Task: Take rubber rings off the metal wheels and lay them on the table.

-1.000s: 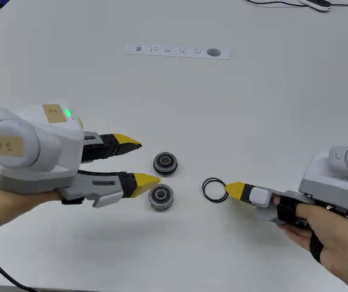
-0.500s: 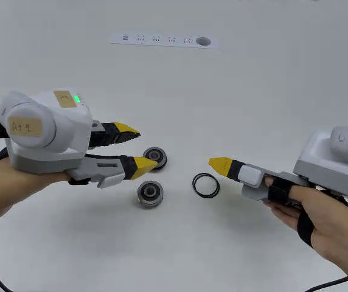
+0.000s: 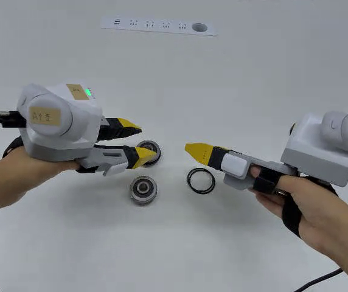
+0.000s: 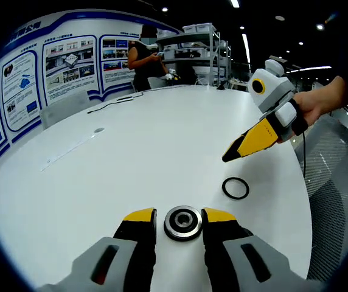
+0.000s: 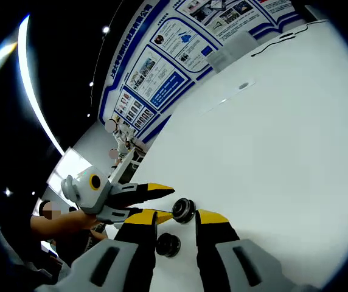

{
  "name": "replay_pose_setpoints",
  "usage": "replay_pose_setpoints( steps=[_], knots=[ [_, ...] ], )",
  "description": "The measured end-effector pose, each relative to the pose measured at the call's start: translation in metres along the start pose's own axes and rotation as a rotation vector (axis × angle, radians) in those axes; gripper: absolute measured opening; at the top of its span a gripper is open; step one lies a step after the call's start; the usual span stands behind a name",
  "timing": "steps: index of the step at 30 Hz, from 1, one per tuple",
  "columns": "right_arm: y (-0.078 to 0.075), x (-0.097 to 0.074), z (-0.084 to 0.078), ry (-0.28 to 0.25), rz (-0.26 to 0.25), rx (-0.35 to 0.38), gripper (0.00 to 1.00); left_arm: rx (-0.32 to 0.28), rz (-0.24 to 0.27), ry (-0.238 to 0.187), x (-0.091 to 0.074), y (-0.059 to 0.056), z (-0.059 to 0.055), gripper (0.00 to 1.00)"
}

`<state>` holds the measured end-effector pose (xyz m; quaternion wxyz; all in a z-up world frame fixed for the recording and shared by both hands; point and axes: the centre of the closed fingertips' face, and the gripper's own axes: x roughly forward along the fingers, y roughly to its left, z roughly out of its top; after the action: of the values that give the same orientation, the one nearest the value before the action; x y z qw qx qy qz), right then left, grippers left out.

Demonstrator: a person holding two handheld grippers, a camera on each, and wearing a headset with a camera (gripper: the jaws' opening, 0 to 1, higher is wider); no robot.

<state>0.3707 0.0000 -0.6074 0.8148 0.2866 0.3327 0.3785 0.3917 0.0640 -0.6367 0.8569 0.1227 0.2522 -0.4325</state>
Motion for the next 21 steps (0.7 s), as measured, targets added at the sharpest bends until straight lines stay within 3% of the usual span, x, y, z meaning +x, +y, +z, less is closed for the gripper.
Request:
replay_pose_setpoints(
  steps=[11, 21],
  knots=[
    [0.004, 0.008, -0.002, 0.003, 0.012, 0.014, 0.24, 0.012, -0.012, 0.016, 0.005, -0.004, -0.009, 0.21],
    [0.008, 0.012, -0.003, 0.002, 0.019, 0.027, 0.23, 0.016, -0.022, 0.01, 0.004, -0.007, -0.009, 0.15]
  ],
)
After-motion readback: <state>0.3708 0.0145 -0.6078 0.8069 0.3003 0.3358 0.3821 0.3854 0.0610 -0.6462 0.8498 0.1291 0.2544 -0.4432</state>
